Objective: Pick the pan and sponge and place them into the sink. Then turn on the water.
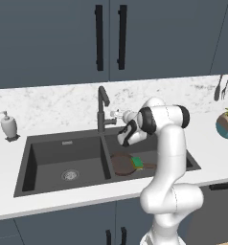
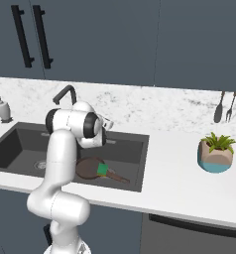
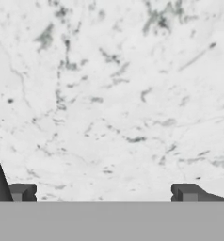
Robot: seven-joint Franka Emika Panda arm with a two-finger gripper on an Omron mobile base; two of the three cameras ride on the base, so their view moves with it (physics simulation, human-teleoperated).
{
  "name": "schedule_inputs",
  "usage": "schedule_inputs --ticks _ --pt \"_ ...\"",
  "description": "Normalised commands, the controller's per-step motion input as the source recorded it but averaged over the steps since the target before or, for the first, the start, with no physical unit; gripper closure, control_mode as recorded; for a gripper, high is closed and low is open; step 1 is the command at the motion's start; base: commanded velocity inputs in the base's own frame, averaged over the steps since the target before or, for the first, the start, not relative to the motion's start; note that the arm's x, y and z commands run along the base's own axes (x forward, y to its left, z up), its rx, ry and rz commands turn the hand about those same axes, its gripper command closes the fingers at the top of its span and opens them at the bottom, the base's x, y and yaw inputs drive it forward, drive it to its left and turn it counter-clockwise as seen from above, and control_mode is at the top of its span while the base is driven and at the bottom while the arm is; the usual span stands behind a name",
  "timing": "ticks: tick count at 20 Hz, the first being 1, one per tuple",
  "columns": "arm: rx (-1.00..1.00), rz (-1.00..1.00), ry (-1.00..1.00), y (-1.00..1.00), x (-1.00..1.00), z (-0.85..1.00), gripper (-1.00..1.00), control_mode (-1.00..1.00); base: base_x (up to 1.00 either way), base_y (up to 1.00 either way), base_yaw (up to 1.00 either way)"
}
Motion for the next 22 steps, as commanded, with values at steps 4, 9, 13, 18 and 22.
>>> schedule_inputs --ticks 4,9,13,18,22 --pt "0.00 -0.10 -0.05 -0.92 -0.13 -0.01 -1.00 -1.00 0.00 0.00 0.00" --pt "0.00 -0.10 -0.06 -1.00 -0.14 0.00 -1.00 -1.00 0.00 0.00 0.00" --pt "0.00 -0.04 -0.04 -1.00 -0.14 0.00 -1.00 -1.00 0.00 0.00 0.00" --pt "0.02 0.02 -0.07 -1.00 -0.16 0.00 -1.00 -1.00 0.00 0.00 0.00" --pt "0.02 0.07 -0.13 -1.00 -0.24 0.00 -1.00 -1.00 0.00 0.00 0.00"
